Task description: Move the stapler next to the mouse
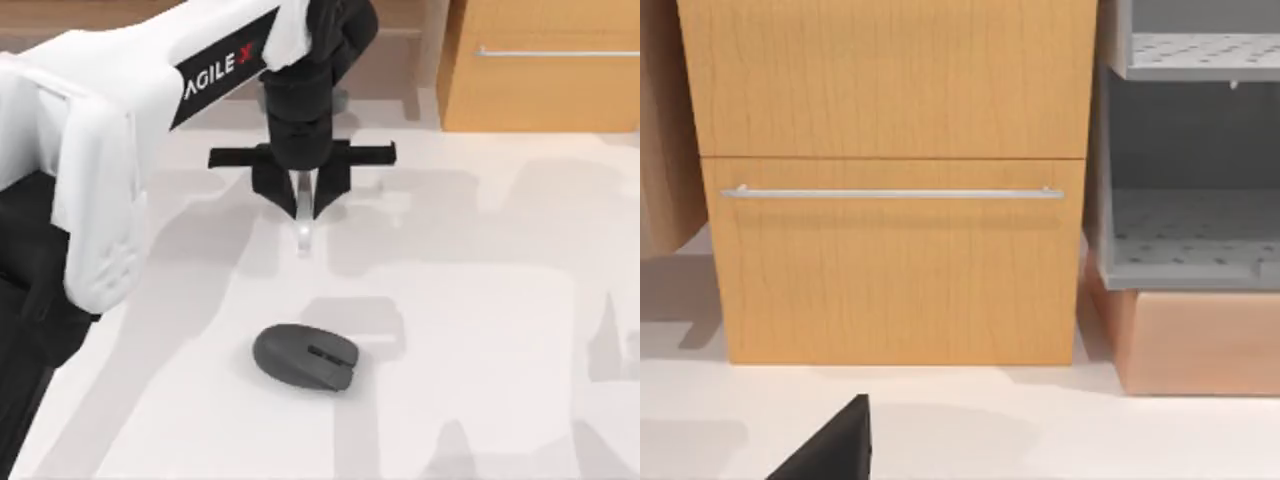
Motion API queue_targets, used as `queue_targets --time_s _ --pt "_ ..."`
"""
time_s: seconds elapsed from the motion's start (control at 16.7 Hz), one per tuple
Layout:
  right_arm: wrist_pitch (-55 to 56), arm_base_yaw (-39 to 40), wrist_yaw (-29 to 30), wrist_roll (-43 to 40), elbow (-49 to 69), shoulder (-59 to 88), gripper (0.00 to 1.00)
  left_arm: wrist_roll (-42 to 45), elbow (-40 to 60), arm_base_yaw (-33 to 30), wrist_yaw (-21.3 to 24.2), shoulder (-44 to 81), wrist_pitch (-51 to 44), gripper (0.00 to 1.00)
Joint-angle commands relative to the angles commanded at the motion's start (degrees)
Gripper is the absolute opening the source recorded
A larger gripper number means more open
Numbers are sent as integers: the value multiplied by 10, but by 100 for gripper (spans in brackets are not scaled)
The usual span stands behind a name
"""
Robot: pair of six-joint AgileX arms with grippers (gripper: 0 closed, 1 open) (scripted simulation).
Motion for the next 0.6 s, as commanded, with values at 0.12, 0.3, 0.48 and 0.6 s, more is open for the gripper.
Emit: queue_targets --time_s 0.12,0.3,0.48,0.6 --pt "0 0 0 0 0 0 100 1 -2 0 -2 -1 13 0" --pt "0 0 0 0 0 0 100 2 -12 0 -4 10 26 0" --pt "0 0 0 0 0 0 100 2 -14 0 -4 12 27 0" --pt "0 0 0 0 0 0 100 2 -14 0 -4 12 27 0"
